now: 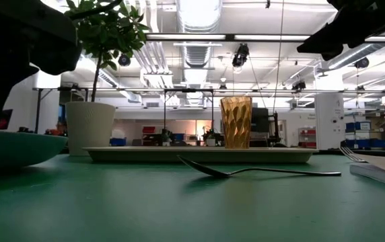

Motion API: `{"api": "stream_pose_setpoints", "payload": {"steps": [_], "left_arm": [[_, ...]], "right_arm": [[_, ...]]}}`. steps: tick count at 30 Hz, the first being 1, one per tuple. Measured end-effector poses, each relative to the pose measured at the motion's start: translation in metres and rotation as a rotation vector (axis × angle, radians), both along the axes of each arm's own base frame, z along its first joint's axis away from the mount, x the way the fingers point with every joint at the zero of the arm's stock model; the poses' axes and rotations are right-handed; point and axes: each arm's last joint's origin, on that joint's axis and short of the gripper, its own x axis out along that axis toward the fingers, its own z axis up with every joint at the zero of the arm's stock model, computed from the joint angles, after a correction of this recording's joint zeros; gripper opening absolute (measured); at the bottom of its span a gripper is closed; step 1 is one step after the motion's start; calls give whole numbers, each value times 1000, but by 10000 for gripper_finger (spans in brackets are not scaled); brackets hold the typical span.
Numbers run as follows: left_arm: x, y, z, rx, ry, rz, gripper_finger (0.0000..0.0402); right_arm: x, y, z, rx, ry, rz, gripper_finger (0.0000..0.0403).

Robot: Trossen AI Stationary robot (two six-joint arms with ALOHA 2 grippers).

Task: Pick and place plate/cup/fork/spoon on tray
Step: Put the green plate beside the brown glass on the white tray

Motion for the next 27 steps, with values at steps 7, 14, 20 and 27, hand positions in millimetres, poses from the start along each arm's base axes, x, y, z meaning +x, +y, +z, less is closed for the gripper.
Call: {"api": "stream_pose_setpoints", "payload": {"steps": [7,14,20,27], "left_arm": [[6,-7,24,-56,-5,-133,2],[11,-16,80,-40,-39,-449,1],[17,-14,121,111,-166,-526,1],[28,-6,149,314,-314,-561,1]], "right_arm": [[0,0,0,0,1,0,121],[0,0,0,-1,1,0,121],[0,0,0,0,2,-1,121],[0,0,-3,-4,9,-9,121]]}}
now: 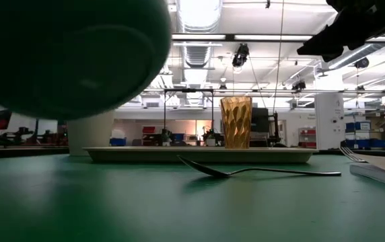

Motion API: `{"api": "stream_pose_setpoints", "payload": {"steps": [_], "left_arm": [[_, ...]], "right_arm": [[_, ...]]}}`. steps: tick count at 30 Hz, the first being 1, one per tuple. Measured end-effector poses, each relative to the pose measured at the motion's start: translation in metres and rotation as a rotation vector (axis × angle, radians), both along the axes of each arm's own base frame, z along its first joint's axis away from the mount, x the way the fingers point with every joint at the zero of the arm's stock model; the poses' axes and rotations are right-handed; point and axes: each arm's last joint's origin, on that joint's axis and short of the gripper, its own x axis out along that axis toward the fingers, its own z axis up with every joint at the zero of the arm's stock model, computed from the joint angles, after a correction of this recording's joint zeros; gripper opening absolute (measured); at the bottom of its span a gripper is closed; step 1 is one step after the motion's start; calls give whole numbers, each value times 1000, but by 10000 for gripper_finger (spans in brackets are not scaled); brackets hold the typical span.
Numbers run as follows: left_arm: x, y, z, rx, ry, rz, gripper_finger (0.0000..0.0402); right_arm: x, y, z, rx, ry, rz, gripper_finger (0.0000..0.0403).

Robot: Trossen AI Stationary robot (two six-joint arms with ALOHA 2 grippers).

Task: Pick and place plate/cup/fork/spoon on tray
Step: Put the green plate beside the brown glass on the white tray

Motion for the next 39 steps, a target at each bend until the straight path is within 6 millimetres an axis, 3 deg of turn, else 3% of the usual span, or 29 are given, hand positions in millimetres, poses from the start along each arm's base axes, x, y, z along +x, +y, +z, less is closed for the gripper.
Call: {"api": "stream_pose_setpoints", "payload": {"steps": [6,14,18,25,33,39], "left_arm": [[19,29,-1,129,-20,-26,0],[56,94,-15,224,18,7,0],[71,125,-28,259,47,28,0],[79,173,-58,294,99,69,0],[84,206,-85,298,63,113,0],[81,211,-100,275,74,118,0]], "right_arm": [[0,0,-1,-7,3,2,121],[-2,0,1,-21,-8,8,121],[-3,0,0,-27,2,10,121],[-3,0,-1,-39,19,15,121],[-3,0,-1,-51,21,19,121],[-3,0,-1,-57,21,21,121]]}}
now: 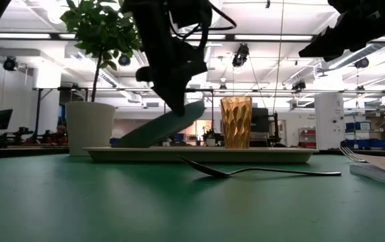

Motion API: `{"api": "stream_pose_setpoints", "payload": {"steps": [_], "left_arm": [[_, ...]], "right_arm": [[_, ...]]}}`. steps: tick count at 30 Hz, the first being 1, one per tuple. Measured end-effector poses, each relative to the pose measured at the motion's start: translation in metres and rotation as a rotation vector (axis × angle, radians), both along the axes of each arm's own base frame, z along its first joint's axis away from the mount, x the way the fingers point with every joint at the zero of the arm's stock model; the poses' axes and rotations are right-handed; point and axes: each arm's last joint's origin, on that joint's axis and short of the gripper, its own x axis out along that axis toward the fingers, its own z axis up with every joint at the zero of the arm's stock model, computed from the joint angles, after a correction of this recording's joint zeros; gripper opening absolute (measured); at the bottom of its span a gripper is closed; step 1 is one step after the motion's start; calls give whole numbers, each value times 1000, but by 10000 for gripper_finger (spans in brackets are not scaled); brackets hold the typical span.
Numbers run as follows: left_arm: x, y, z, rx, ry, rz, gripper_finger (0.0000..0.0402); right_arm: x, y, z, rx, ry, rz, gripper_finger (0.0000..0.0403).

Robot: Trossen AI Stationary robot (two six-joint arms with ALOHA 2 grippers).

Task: Pick and place plate/cup/fork/spoon on tray
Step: Put the green plate beside the brown glass on the white tray

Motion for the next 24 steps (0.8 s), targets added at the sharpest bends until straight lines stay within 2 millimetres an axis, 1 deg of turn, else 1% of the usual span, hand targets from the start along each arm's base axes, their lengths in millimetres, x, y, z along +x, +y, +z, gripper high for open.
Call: {"api": "stream_pose_setpoints", "payload": {"steps": [5,11,16,24], "left_arm": [[0,0,-12,1,-35,-2,0],[1,0,-21,4,-83,7,0],[2,0,-24,4,-114,7,0],[1,0,-26,6,-110,9,0]], "right_arm": [[0,0,0,0,0,0,121],[0,0,0,0,-1,0,121],[0,0,0,-1,-1,0,121],[0,0,1,0,-3,0,121]]}}
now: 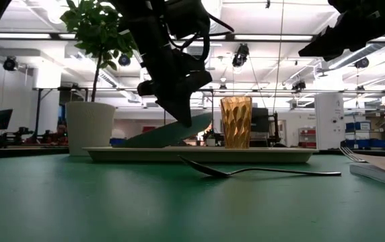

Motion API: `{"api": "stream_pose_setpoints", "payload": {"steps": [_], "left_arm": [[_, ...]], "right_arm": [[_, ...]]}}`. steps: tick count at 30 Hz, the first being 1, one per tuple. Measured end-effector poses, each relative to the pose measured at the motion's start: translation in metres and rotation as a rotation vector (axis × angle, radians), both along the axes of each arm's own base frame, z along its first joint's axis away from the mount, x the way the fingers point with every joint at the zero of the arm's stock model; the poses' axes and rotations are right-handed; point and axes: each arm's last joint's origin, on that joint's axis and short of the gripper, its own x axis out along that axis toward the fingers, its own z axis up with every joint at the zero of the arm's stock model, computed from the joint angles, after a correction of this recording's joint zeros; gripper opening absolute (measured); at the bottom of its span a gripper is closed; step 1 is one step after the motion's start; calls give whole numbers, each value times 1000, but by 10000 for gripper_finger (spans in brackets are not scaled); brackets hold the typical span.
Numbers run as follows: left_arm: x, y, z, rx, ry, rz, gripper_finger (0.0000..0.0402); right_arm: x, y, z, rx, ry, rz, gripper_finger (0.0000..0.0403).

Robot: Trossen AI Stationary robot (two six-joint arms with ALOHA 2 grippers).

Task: Pick and place plate/cup/fork/spoon on tray
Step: Put the green plate beside the brown glass on the white tray

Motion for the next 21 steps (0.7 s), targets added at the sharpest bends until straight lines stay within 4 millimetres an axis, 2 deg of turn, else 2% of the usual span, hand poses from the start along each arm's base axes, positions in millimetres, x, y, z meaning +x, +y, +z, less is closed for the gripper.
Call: {"api": "stream_pose_setpoints", "payload": {"steps": [4,14,21], "left_arm": [[0,0,0,-2,-3,4,13],[0,5,-1,-11,-6,34,78],[-1,6,-1,-13,-8,41,96]], "right_arm": [[0,0,0,0,0,0,121],[0,0,0,0,1,0,121],[0,0,0,0,1,0,121]]}}
